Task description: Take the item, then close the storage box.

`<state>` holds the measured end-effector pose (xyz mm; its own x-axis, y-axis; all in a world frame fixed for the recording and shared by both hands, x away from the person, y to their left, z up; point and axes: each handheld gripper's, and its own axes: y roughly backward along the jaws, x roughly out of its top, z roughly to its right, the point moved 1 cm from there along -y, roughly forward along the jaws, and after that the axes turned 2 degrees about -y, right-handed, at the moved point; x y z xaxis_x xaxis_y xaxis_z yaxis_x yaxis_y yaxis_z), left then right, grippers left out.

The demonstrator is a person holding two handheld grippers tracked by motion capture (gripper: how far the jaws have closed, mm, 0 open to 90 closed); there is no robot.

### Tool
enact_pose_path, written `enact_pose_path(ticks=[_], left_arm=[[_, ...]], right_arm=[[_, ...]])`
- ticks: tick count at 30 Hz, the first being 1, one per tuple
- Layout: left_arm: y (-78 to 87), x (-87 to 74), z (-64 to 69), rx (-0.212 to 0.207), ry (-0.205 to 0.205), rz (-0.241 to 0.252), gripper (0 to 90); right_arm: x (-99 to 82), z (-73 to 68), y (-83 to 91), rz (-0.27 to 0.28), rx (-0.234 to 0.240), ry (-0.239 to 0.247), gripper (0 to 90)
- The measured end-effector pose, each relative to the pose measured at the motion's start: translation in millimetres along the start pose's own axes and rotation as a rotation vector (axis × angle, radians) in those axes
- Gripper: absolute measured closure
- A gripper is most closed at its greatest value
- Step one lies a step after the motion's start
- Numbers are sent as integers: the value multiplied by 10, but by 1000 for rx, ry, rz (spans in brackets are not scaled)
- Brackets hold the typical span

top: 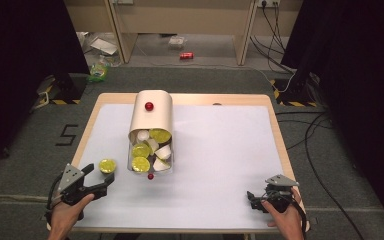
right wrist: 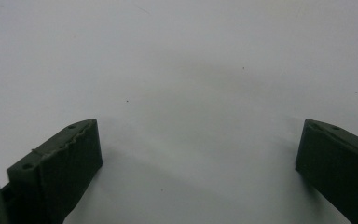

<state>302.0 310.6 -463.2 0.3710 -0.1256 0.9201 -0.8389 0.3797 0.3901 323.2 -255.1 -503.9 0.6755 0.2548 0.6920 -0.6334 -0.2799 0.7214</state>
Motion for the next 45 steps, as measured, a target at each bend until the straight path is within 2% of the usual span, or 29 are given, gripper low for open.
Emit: enact_pose_path(ticks=[31, 45], left_arm=[[85, 0, 201, -32, -24, 23, 159], [78, 129, 295, -47, -48, 49, 159]], right_arm=[[0, 0, 0, 1, 0, 1, 6], [0, 1, 0, 1, 0, 1, 6]])
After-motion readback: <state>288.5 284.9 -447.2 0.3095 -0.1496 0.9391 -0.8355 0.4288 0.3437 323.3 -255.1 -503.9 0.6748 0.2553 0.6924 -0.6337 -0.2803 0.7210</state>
